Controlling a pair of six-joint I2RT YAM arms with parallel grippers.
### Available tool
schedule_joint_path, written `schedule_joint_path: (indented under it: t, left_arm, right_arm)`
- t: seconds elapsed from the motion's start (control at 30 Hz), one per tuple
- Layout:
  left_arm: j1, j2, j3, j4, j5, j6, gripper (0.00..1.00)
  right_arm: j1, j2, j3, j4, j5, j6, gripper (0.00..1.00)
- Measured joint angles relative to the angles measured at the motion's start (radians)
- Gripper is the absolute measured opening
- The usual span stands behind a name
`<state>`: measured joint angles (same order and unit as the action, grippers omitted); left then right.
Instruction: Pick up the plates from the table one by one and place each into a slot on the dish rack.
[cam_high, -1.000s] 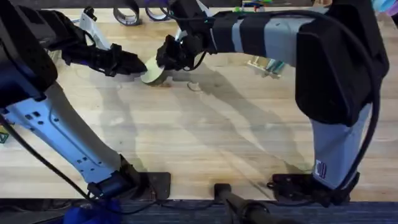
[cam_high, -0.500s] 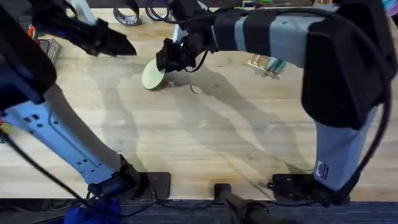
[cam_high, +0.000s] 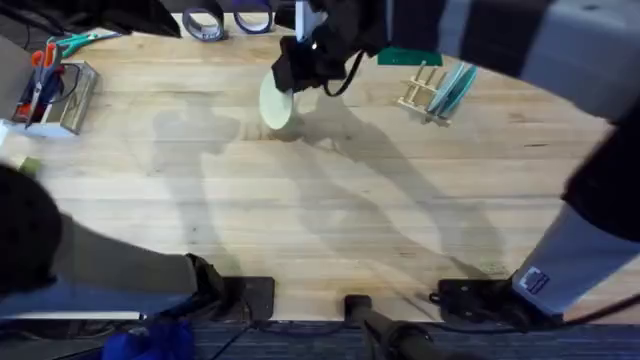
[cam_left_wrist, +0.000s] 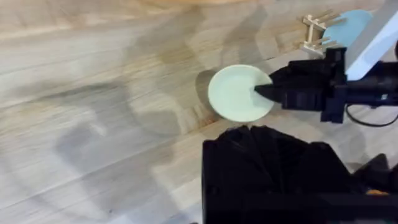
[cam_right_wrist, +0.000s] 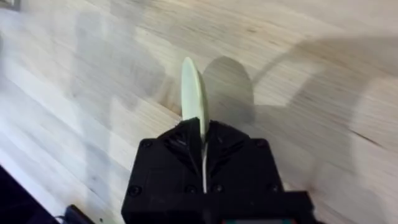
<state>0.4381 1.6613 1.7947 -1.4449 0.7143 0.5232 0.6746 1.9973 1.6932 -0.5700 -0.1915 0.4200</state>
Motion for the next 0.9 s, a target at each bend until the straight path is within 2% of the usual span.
schedule_joint_path:
  t: [0.2, 0.37, 0.57, 0.7, 0.73, 0.9]
  left_arm:
    - [0.0, -0.17, 0.0, -0.004, -0.051, -0.021, 0.041]
    - [0.0, -0.295, 0.0, -0.008, -0.137, -0.067, 0.04]
    - [0.0, -0.38, 0.0, -0.01, -0.185, -0.089, 0.043]
    - [0.0, -0.393, 0.0, -0.011, -0.192, -0.093, 0.086]
    - [0.0, -0.393, 0.0, -0.011, -0.194, -0.095, 0.126]
    - [0.0, -0.392, 0.0, -0.01, -0.204, -0.098, 0.907]
  right_arm:
    - [0.0, -0.111, 0.0, -0.079, 0.08, -0.072, 0.03]
    - [0.0, -0.204, 0.0, -0.153, 0.164, -0.11, 0.03]
    - [0.0, -0.311, 0.0, -0.274, 0.276, -0.134, 0.03]
    - [0.0, -0.377, 0.0, -0.336, 0.354, -0.128, 0.03]
    - [0.0, -0.392, 0.0, -0.351, 0.376, -0.119, 0.03]
    - [0.0, -0.465, 0.0, -0.39, 0.499, -0.047, 0.03]
